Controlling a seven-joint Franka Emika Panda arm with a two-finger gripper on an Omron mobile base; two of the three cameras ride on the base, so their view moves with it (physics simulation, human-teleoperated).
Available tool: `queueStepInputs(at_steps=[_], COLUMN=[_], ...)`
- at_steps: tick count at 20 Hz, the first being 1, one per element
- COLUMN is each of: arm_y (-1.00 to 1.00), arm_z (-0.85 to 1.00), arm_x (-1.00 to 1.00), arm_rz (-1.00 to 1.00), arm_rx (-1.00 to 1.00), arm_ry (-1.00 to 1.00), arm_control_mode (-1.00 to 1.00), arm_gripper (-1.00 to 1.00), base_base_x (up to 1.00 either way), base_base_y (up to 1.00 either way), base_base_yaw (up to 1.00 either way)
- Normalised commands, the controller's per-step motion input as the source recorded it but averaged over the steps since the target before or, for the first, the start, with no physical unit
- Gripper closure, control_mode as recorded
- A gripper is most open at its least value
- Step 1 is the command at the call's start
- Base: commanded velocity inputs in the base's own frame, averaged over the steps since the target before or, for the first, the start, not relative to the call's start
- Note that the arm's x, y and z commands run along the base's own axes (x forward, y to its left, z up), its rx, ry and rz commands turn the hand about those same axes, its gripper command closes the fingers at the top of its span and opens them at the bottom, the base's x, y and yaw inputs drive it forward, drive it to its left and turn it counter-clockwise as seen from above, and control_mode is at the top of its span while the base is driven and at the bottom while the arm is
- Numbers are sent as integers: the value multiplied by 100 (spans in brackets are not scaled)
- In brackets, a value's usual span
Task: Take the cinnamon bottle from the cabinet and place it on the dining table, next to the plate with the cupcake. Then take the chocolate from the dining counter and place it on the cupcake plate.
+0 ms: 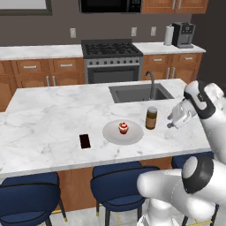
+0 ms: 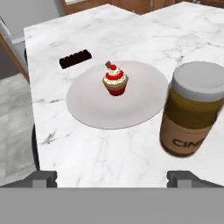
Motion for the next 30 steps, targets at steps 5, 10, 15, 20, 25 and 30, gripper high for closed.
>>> queueStepInputs(at_steps=[5,10,15,20,25,30], arm_y=[49,59,68,73,72,71], arm_z=[2,10,13,13,13,11], arm_x=[-38,-26,-12,0,1,11], arm_rz=[-26,-22,-18,-17,-18,-18], arm_rx=[-13,-8,-7,-5,-1,-1], arm_ry=[14,2,1,7,15,21], arm_control_mode=[-100,-100,-100,-100,-100,-100], arm_gripper=[-100,-100,-100,-100,-100,-100], base_base_x=[0,0,0,0,0,0], base_base_y=[0,0,0,0,0,0], base_base_yaw=[0,0,0,0,0,0])
